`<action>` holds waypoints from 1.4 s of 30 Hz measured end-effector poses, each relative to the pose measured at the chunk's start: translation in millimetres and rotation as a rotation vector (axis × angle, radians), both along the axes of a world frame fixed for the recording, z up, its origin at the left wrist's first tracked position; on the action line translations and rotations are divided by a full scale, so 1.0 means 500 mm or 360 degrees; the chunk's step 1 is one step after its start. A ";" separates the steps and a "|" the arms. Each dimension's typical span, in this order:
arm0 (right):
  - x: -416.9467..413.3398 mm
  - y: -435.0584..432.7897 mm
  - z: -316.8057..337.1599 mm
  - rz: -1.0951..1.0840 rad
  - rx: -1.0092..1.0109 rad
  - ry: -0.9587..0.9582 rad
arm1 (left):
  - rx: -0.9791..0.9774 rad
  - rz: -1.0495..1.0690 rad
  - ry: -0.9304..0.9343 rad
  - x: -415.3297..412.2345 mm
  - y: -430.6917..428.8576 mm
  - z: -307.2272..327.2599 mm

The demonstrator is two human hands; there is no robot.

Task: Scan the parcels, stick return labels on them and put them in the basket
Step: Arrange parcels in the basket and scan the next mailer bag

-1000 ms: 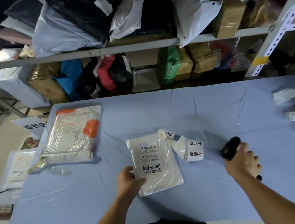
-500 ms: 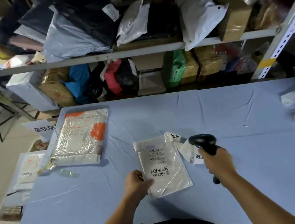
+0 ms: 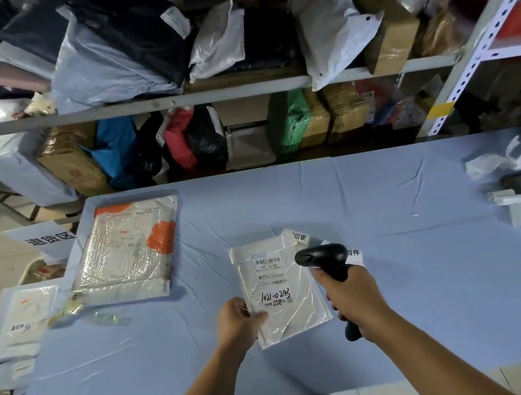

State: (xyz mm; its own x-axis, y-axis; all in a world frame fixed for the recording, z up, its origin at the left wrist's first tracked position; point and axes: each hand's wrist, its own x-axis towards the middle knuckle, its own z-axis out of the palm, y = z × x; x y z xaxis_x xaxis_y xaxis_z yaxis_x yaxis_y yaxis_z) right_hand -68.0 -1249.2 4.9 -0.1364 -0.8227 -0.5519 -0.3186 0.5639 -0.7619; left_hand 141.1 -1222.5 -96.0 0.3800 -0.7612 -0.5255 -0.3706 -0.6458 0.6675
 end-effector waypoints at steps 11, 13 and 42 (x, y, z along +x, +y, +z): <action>-0.043 0.000 0.017 -0.0062 0.0028 0.0022 | -0.0038 0.0098 -0.0008 -0.001 0.001 -0.010; -0.058 -0.006 0.013 -0.0085 0.0027 0.0012 | -0.0024 0.0117 -0.0043 -0.002 0.003 -0.009; -0.265 -0.019 -0.177 -0.0114 -0.0454 0.0743 | -0.0200 -0.0127 0.0411 -0.364 -0.203 0.033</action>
State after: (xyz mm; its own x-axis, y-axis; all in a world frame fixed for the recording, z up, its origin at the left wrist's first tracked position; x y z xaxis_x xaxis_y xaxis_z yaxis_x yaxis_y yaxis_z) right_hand -200.4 -1258.9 -83.4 -0.3744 -0.9104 -0.1758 -0.6276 0.3884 -0.6748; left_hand -40.9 -1324.2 -79.7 0.1823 -0.8487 -0.4965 -0.2243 -0.5276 0.8194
